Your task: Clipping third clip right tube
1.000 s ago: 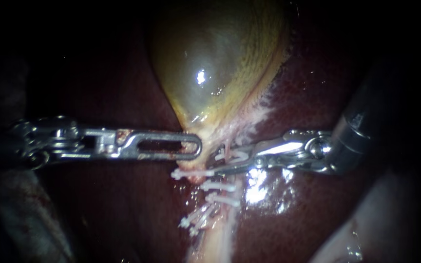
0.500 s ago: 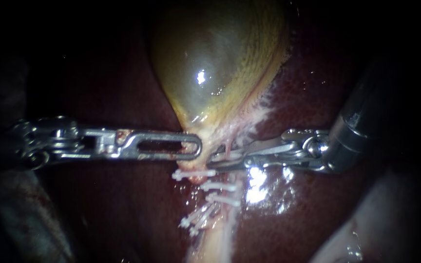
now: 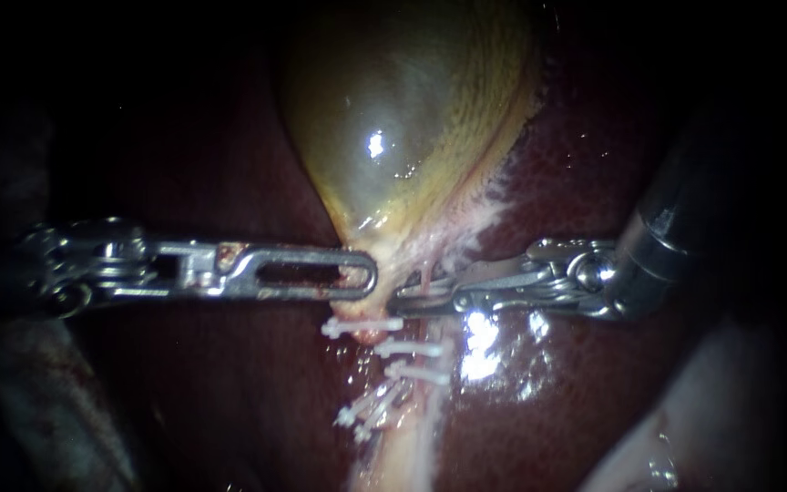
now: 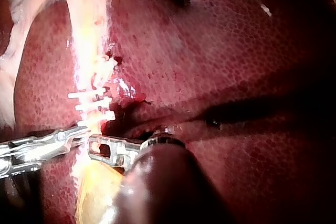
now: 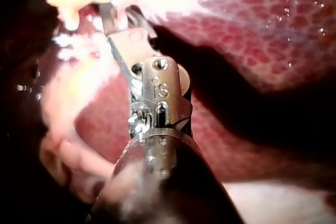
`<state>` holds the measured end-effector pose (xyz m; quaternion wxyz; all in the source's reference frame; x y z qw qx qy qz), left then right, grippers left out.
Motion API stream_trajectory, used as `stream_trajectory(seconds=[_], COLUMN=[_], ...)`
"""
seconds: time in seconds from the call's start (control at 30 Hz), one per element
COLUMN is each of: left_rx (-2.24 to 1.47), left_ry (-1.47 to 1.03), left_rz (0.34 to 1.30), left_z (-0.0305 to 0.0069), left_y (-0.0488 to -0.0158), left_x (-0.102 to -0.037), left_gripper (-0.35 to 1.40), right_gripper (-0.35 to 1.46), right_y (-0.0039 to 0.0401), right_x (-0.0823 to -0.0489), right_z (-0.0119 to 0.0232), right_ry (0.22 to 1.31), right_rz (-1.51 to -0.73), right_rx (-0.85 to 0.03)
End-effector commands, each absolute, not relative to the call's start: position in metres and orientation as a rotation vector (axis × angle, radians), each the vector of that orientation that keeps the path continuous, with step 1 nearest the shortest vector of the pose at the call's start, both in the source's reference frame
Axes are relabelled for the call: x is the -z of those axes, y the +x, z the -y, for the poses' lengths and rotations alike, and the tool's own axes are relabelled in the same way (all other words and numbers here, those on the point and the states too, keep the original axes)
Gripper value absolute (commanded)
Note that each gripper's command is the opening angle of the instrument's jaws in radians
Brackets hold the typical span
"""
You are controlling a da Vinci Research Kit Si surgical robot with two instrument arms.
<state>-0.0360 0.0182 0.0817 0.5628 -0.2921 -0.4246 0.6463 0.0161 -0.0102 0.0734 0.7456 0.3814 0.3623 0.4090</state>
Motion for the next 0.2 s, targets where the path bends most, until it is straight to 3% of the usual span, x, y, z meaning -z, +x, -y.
stream_trajectory(seconds=[0.03,0.2], left_rx=[-1.522,-1.522], left_ry=[-0.688,-0.688], left_rz=[1.000,1.000], left_z=[-0.0182,-0.0182], left_y=[-0.0360,-0.0360], left_x=[-0.0817,-0.0817], left_gripper=[-0.35,-0.35], right_gripper=[-0.27,-0.27], right_y=[0.0161,0.0161], right_x=[-0.0733,-0.0733], right_z=[0.0102,0.0102], right_ry=[0.835,0.835], right_rz=[-0.793,-0.793], right_rx=[-0.896,-0.896])
